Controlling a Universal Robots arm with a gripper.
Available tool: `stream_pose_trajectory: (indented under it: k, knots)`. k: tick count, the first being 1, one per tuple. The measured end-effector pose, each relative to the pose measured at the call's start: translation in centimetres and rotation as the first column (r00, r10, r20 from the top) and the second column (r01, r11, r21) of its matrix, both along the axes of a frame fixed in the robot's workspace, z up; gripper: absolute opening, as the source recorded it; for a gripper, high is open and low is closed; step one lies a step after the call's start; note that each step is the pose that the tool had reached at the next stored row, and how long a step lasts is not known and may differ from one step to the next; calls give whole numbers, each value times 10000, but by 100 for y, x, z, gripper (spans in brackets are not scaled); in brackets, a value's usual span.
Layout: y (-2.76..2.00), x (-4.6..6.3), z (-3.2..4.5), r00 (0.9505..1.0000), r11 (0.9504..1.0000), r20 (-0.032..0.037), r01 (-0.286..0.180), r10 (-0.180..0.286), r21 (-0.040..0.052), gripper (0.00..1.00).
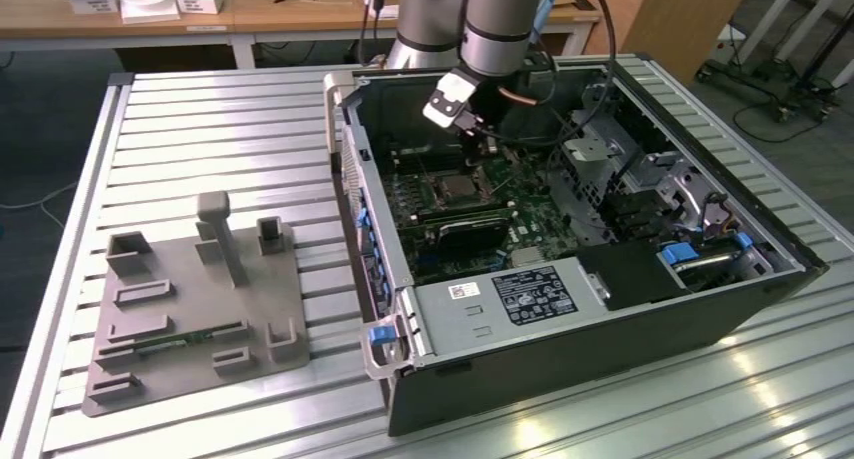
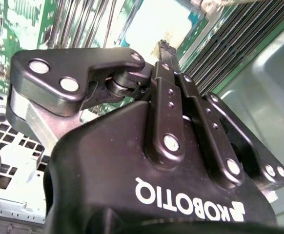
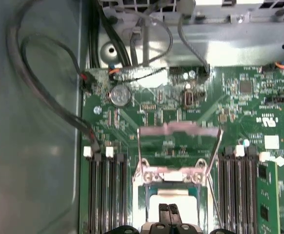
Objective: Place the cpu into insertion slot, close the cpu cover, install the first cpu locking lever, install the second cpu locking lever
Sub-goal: 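Close the cpu cover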
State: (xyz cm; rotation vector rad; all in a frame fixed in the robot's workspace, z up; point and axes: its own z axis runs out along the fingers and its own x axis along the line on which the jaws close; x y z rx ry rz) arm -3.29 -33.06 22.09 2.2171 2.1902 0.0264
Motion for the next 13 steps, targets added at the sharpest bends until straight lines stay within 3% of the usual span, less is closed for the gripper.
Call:
stream_pose_trajectory:
  k: [6,13]
  knots:
    - [0,40,6,10000,10000,-1,1,-1,0,10]
    - [0,40,138,10000,10000,1,0,0,3,10]
